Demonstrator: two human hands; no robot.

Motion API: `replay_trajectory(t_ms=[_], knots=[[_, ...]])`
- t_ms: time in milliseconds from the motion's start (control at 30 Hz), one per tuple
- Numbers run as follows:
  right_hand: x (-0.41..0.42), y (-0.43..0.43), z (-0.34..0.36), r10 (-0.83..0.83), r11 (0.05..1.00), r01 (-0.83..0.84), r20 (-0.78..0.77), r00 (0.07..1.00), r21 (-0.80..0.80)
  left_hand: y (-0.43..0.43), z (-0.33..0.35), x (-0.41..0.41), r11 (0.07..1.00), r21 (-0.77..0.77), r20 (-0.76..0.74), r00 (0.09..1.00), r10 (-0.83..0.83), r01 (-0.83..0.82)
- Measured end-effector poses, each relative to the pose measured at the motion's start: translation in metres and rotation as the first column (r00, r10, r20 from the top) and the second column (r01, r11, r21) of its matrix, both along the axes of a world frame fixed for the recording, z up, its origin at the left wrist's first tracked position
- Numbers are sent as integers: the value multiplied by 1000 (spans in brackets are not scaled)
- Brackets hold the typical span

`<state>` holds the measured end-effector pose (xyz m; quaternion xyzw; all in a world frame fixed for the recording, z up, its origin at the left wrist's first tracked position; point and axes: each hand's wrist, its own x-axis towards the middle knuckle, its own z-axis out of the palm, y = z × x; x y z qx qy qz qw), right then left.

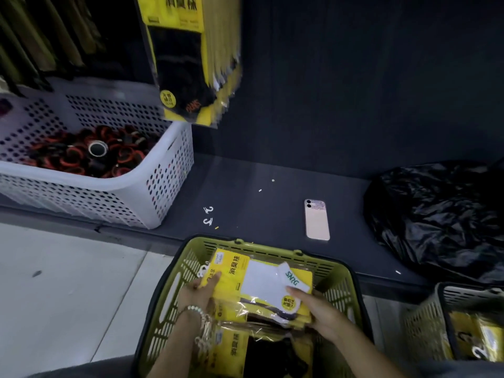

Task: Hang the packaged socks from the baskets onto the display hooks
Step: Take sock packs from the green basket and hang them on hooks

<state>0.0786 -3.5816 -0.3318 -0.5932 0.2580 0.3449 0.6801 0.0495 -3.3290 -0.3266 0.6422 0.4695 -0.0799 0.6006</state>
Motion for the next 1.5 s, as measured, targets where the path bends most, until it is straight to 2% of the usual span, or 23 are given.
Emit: replay_trajectory(t_ms=[100, 167, 200, 267, 333, 400, 500, 567, 667, 733, 800, 867, 967, 1133, 1300, 1500], knots=[[2, 5, 39, -4, 990, -9, 88, 996, 142, 4, 40, 6, 986, 70, 271, 954, 130, -154], [5, 10, 65, -37, 974, 0, 162, 986, 226, 5, 69, 12, 948, -54, 457, 836, 303, -314], [7, 14, 79, -63, 963, 11, 186, 981, 270, 3, 84, 15, 933, -162, 514, 780, 357, -321], [10, 23, 105, -89, 940, 4, 234, 968, 342, -3, 113, 20, 941, -312, 583, 756, 298, -131], [13, 34, 131, -46, 930, -71, 305, 951, 361, -13, 139, 24, 940, -335, 649, 739, 183, 62], [17, 42, 157, -5, 954, -119, 412, 911, 275, -17, 168, 30, 954, -279, 758, 635, 149, 109], [33, 47, 189, -63, 998, 32, 596, 800, 63, -11, 212, 34, 991, -85, 882, 470, 28, 99], [45, 52, 221, -78, 997, 63, 710, 700, 48, -6, 242, 36, 995, 57, 907, 413, -87, 85], [56, 69, 280, -65, 997, -3, 861, 505, 77, -7, 281, 37, 969, 228, 904, 347, -248, 100], [54, 80, 315, -104, 993, -13, 918, 383, 118, -11, 301, 40, 953, 277, 905, 300, -303, 125], [54, 88, 340, -127, 991, -10, 944, 303, 137, -11, 319, 44, 948, 295, 910, 269, -316, 117], [56, 91, 356, -131, 988, -36, 944, 301, 149, -5, 332, 50, 953, 288, 918, 256, -302, 92], [62, 95, 365, -123, 979, -105, 921, 369, 173, 5, 344, 57, 947, 312, 918, 233, -320, 72], [76, 99, 362, -137, 977, -91, 890, 435, 194, 26, 351, 69, 924, 382, 901, 215, -376, 17], [95, 98, 353, -165, 983, 9, 867, 470, 182, 59, 354, 83, 946, 318, 922, 254, -294, -60], [129, 105, 362, -151, 988, 106, 891, 428, 116, 89, 347, 102, 949, 271, 920, 333, -206, -160]])
